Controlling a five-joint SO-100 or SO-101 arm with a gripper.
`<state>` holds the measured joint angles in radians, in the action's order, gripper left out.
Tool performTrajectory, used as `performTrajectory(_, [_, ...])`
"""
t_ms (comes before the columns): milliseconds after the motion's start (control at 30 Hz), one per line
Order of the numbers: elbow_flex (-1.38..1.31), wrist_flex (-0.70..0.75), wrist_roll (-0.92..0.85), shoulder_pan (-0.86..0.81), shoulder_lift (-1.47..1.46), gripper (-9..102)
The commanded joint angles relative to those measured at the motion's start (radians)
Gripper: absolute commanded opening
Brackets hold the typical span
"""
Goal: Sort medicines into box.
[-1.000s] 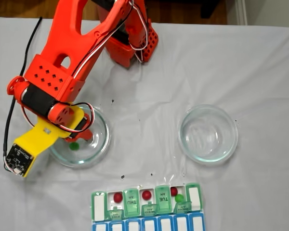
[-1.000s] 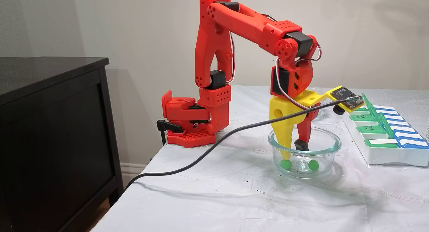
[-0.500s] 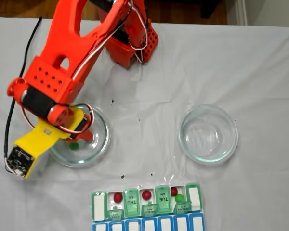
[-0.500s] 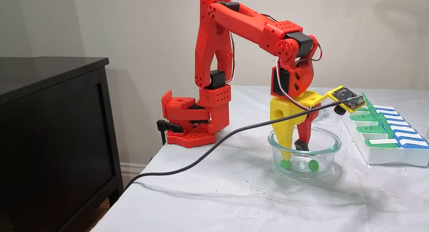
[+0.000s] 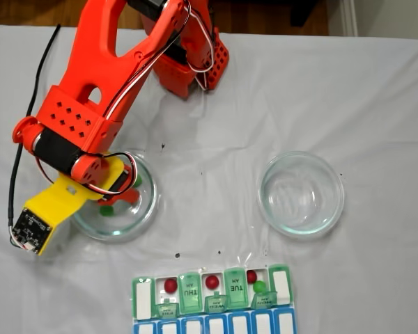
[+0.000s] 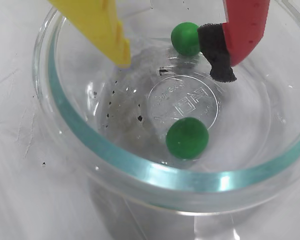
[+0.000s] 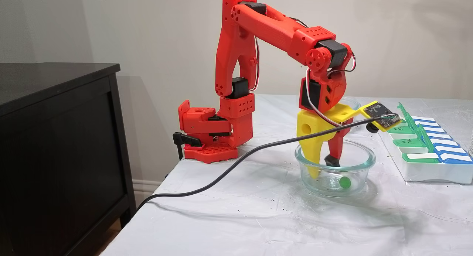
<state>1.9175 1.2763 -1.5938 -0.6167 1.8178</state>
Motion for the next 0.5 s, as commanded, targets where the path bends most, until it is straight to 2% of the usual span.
performTrajectory(0, [-0.031, 0.051, 0.005, 0.012, 0.005, 28])
performTrajectory(300, [-0.034, 0.084, 0.078, 0.052, -0.092, 25])
performTrajectory(467, [-0.083, 0.164, 0.109, 0.074, -0.146, 21])
